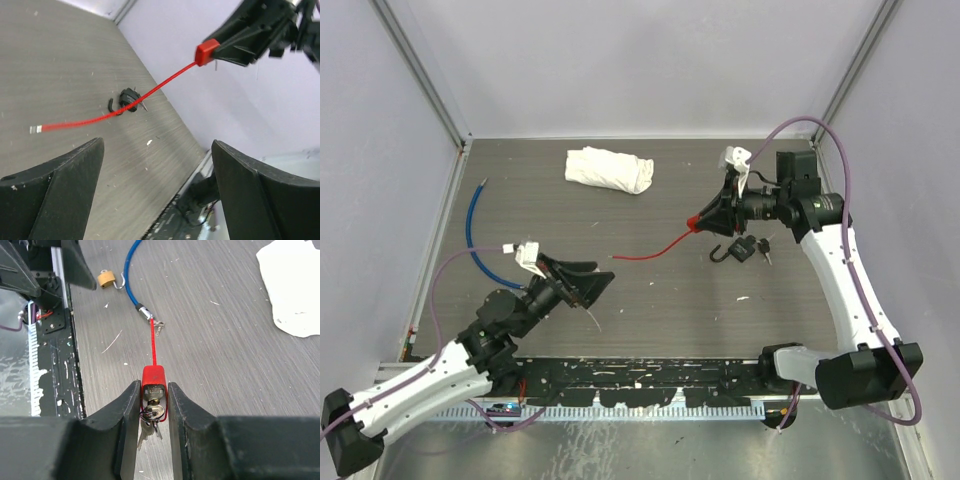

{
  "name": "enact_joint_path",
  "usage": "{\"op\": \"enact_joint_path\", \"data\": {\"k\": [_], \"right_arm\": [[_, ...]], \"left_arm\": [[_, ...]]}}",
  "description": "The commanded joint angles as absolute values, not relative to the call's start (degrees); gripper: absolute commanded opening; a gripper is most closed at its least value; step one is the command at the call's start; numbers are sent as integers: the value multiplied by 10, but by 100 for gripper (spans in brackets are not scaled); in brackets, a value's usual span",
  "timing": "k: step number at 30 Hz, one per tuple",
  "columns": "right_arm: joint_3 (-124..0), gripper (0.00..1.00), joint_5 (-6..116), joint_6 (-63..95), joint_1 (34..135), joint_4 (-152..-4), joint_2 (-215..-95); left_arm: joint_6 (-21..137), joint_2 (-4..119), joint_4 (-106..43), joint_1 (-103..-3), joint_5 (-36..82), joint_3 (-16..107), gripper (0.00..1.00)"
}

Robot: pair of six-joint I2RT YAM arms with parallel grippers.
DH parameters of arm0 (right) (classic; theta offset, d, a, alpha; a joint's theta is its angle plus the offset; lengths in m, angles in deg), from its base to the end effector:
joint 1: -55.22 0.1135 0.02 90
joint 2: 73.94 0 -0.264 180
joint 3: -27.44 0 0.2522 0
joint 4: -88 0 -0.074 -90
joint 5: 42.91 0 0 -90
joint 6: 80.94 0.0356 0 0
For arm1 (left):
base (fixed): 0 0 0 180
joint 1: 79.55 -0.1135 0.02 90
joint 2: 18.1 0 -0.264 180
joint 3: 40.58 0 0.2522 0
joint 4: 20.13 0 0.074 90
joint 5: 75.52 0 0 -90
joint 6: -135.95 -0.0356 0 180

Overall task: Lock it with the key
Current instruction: Adjust the lock.

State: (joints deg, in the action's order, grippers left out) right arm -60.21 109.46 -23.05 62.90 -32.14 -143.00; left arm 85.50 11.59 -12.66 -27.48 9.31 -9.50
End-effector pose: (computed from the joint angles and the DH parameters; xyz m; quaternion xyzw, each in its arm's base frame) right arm 0.2264 0.0624 0.3808 -0.4661 0.6601 0.3863 0.4447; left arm 0.0953 -0.1171 0.2672 0.0368 0.6496 -0.5237 0.5500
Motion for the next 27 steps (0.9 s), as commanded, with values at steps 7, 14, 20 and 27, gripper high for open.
{"op": "enact_joint_path", "data": {"k": [7, 14, 20, 27], "right_arm": [[-635, 1, 1075, -120, 626, -402, -1450], [-625, 1, 1078, -85, 626, -428, -1443], [-616, 1, 1081, -77, 626, -434, -1439], [-599, 1, 1091, -63, 626, -450, -1431]], "left_arm": [[1195, 134, -145, -277, -124, -143, 89], [1328, 348, -38, -277, -163, -102, 79], [1359, 480, 75, -277, -180, -74, 73], [1381, 519, 76, -277, -208, -50, 64]]}}
